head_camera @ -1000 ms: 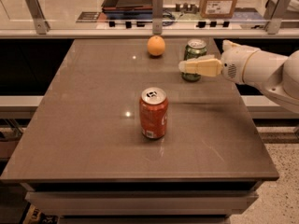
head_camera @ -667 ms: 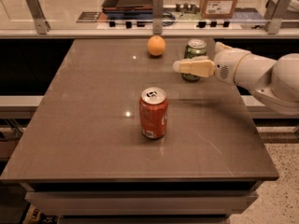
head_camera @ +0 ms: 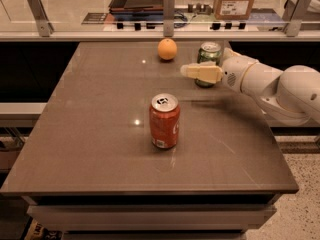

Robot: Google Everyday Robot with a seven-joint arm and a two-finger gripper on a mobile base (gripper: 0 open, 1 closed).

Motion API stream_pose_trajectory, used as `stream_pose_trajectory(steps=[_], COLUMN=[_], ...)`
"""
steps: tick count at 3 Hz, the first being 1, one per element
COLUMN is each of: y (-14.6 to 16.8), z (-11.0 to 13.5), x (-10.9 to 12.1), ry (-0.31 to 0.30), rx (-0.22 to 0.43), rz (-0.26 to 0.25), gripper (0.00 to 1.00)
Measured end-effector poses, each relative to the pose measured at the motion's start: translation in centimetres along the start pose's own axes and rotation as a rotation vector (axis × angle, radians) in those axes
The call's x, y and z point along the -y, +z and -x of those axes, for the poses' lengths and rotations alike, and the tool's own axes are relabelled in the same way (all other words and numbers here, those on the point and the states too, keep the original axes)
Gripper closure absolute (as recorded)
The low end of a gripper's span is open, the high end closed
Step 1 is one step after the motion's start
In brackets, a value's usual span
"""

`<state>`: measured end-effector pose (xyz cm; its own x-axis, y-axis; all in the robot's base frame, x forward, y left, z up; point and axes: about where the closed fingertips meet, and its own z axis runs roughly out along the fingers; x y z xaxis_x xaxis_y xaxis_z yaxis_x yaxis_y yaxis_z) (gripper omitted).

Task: Pick green can

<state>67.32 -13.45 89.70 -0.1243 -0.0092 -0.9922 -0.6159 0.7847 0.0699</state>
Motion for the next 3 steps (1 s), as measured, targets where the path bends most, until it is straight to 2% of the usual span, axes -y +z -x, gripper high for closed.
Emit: stream_pose_trajectory(steps=[1,3], y=[0.16,0.49], z=[-0.03,0.04], x=[-0.18,-0.57], ry=[0.000,-0.001], rx=[-0.001,0.000], rz=[0.004,0.012], gripper=[0.17,0.64])
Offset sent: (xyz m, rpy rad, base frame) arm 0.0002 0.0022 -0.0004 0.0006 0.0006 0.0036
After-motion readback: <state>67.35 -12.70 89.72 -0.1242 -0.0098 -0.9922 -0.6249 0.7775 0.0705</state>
